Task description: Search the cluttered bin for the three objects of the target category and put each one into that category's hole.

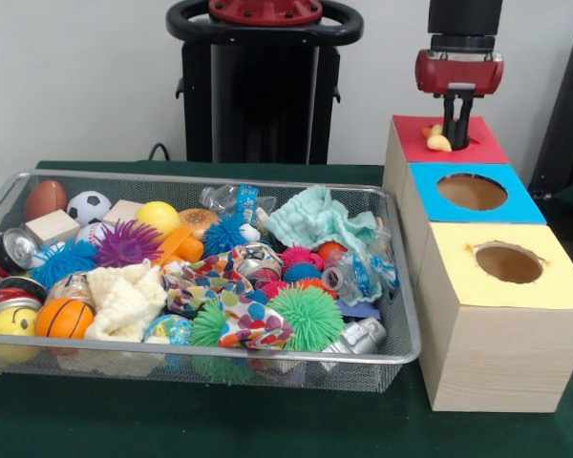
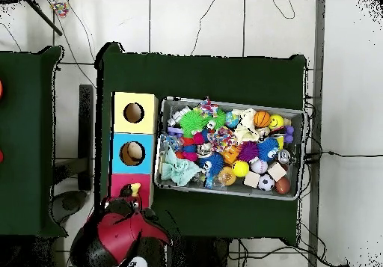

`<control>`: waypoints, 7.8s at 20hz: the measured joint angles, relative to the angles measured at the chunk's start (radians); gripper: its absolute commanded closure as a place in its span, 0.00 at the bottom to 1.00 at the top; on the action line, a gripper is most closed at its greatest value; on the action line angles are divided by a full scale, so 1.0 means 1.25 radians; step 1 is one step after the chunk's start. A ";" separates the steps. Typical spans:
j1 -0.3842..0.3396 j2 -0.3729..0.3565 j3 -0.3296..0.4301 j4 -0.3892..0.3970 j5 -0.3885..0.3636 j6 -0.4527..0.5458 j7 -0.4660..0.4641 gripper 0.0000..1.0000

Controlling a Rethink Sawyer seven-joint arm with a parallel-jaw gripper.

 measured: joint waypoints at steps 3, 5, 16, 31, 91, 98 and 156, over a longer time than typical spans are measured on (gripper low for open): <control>0.007 -0.020 0.003 0.008 0.000 0.008 0.000 1.00; -0.002 -0.074 0.013 0.030 0.010 0.051 0.000 1.00; -0.046 -0.402 0.032 0.080 0.124 0.441 0.000 1.00; 0.031 -0.400 0.030 0.045 0.062 0.481 0.000 1.00; 0.228 -0.122 -0.239 -0.040 0.102 0.403 0.000 1.00; 0.226 -0.111 -0.232 -0.106 0.103 0.407 0.000 1.00; 0.199 0.070 -0.167 -0.095 0.061 0.044 0.000 1.00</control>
